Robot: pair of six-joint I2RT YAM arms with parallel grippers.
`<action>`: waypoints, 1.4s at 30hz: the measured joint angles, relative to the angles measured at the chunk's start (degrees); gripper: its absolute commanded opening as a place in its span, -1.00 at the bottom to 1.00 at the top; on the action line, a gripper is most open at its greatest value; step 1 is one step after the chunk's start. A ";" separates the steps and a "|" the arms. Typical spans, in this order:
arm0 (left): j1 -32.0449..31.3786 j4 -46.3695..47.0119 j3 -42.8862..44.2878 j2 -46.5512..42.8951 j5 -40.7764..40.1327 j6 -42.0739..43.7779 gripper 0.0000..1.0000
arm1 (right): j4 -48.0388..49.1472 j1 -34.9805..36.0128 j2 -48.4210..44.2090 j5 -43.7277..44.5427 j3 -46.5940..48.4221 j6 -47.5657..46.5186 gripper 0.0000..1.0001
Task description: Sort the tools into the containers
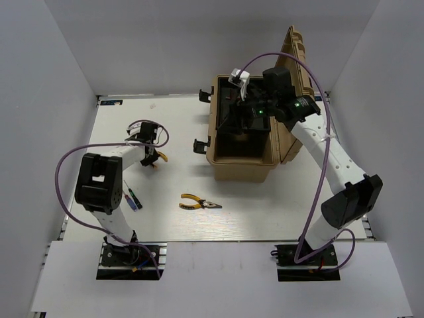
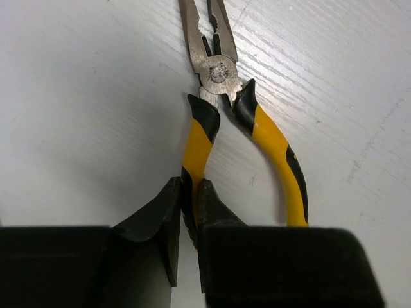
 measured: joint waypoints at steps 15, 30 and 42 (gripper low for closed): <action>-0.57 13.99 0.57 -27.12 25.16 17.90 -1.00 | -2.08 -0.07 -5.99 11.50 -2.93 -4.52 -1.00; -4.74 22.40 4.00 -20.83 73.35 31.32 -1.00 | -1.88 -0.20 -7.13 18.36 0.74 -4.37 -1.00; -9.70 22.14 22.40 -2.25 85.53 33.92 -1.00 | -3.41 -0.37 -7.82 14.75 5.01 -3.61 -1.00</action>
